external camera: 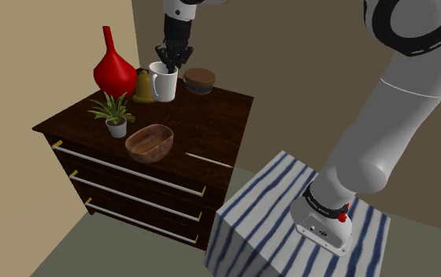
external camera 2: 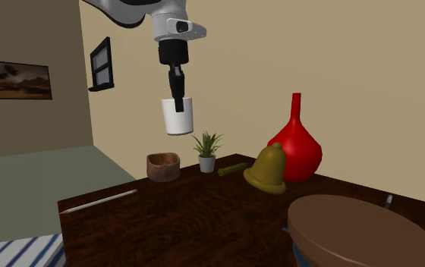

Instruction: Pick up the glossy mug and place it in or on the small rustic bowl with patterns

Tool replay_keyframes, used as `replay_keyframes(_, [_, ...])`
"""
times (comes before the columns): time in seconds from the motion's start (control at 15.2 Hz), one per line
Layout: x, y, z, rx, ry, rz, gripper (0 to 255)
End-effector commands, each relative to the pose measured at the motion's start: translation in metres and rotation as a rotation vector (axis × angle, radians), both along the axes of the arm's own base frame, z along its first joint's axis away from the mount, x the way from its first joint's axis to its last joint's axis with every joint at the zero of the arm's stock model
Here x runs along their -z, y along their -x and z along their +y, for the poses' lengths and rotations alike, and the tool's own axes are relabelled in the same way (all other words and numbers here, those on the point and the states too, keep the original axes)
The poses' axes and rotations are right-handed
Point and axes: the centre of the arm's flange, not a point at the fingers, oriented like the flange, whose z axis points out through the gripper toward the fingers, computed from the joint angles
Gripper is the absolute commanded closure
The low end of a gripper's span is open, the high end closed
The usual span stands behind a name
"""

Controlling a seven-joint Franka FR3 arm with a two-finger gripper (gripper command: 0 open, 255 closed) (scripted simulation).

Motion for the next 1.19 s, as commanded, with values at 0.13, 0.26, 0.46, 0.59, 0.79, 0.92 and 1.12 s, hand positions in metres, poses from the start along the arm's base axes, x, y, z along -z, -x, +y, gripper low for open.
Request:
replay_keyframes(0.13, [-0.005, 0.024, 0.045, 0.002, 0.000, 0.000, 255])
replay_keyframes(0.26, [-0.007, 0.035, 0.069, 0.002, 0.000, 0.000, 255])
replay_keyframes(0.46, [-0.011, 0.052, 0.104, 0.002, 0.000, 0.000, 255])
replay_keyframes(0.59, [-0.006, 0.055, 0.110, 0.002, 0.000, 0.000, 255])
replay_keyframes(0.79, [0.010, 0.055, 0.110, 0.002, 0.000, 0.000, 255])
replay_keyframes(0.92, [0.020, 0.055, 0.110, 0.002, 0.000, 0.000, 255])
replay_keyframes(1.12, [0.036, 0.055, 0.110, 0.002, 0.000, 0.000, 255])
